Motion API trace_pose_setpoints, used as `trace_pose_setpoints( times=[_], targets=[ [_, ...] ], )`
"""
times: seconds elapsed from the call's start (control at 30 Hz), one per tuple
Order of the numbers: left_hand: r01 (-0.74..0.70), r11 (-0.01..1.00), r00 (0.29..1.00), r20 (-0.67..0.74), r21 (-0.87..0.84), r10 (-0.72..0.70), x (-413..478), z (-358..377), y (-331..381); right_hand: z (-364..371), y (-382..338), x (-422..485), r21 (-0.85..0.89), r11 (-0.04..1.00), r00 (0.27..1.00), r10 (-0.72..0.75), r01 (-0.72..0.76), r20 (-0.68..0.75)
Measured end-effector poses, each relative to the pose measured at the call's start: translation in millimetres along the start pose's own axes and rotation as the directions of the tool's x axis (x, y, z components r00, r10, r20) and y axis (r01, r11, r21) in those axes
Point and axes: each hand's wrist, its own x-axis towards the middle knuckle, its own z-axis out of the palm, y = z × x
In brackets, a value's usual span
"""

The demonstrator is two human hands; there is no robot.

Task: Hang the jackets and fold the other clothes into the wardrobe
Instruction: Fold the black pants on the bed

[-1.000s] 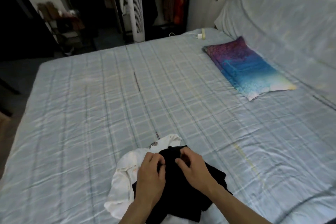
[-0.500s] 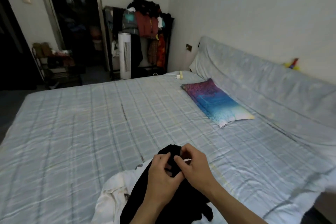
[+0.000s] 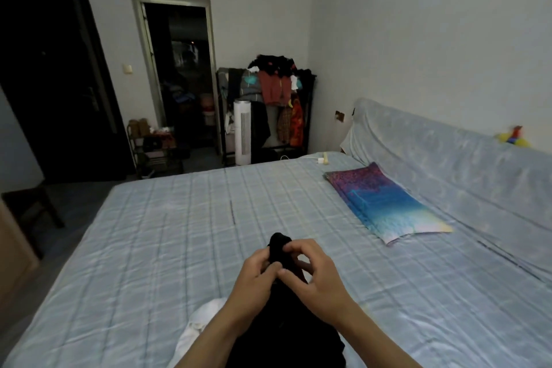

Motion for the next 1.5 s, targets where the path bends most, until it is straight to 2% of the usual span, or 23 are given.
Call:
trace_pose_setpoints(
  times=[0.13,0.23,0.3,0.37,0.43,0.57,0.7,0.83,0.9,1.03,1.23,1.33,1.5],
  targets=[
    [0.023,1.0,0.998,-0.065,0.02,-0.022,-19.9,17.9,12.2,-18.5,-2.5,-19.6,-0.017,0.997,0.99,-0.067,0.07,0.126],
    [0.047,0.998,0.978,-0.207,0.032,-0.039,-32.3,31.5,13.7,-24.9,0.3,-35.2,-0.02,0.996,0.977,-0.083,0.089,0.198],
    [0.082,0.996,0.949,-0.305,-0.021,-0.084,-40.7,40.5,14.2,-24.5,-0.7,-45.6,-0.016,0.995,0.971,-0.096,0.102,0.217],
    [0.104,0.994,0.933,-0.341,-0.043,-0.113,-51.4,47.0,15.8,-22.6,-3.7,-54.5,-0.004,0.993,0.982,-0.113,0.115,0.151],
    [0.109,0.994,0.945,-0.312,0.005,-0.102,-62.2,48.0,17.5,-21.2,-10.1,-59.5,-0.008,0.992,0.991,-0.126,0.127,0.05],
    [0.115,0.96,0.959,-0.281,0.257,-0.039,-79.4,47.7,20.6,-21.4,-25.4,-58.0,-0.021,0.991,0.99,-0.132,0.131,-0.05],
    [-0.006,0.812,0.944,-0.264,0.583,0.196,-96.1,27.6,25.6,-27.1,-39.9,-47.4,-0.116,0.98,0.983,-0.169,0.161,-0.07],
    [-0.024,0.595,0.874,-0.272,0.803,0.402,-105.3,-30.6,46.8,-40.8,-51.2,-28.9,-0.252,0.945,0.975,-0.222,0.209,-0.026],
    [-0.03,0.509,0.866,-0.232,0.86,0.444,-109.6,-60.5,64.0,-40.4,-62.4,-22.9,-0.305,0.915,0.963,-0.266,0.265,0.039],
    [-0.129,0.294,0.862,-0.039,0.947,0.506,-118.3,-102.2,90.3,-20.2,-88.9,-14.0,-0.359,0.845,0.918,-0.376,0.396,0.129],
    [-0.138,0.025,0.851,0.105,0.99,0.514,-134.5,-145.5,111.3,0.7,-104.2,-6.4,-0.463,0.814,0.934,-0.339,0.351,0.112],
    [-0.092,-0.007,0.869,0.083,0.996,0.489,-142.3,-159.3,112.1,6.2,-107.2,-6.0,-0.516,0.799,0.948,-0.299,0.309,0.105],
    [-0.02,0.055,0.913,-0.004,0.998,0.408,-157.0,-192.8,105.7,9.6,-110.8,0.1,-0.611,0.764,0.974,-0.222,0.206,0.051]
  ],
)
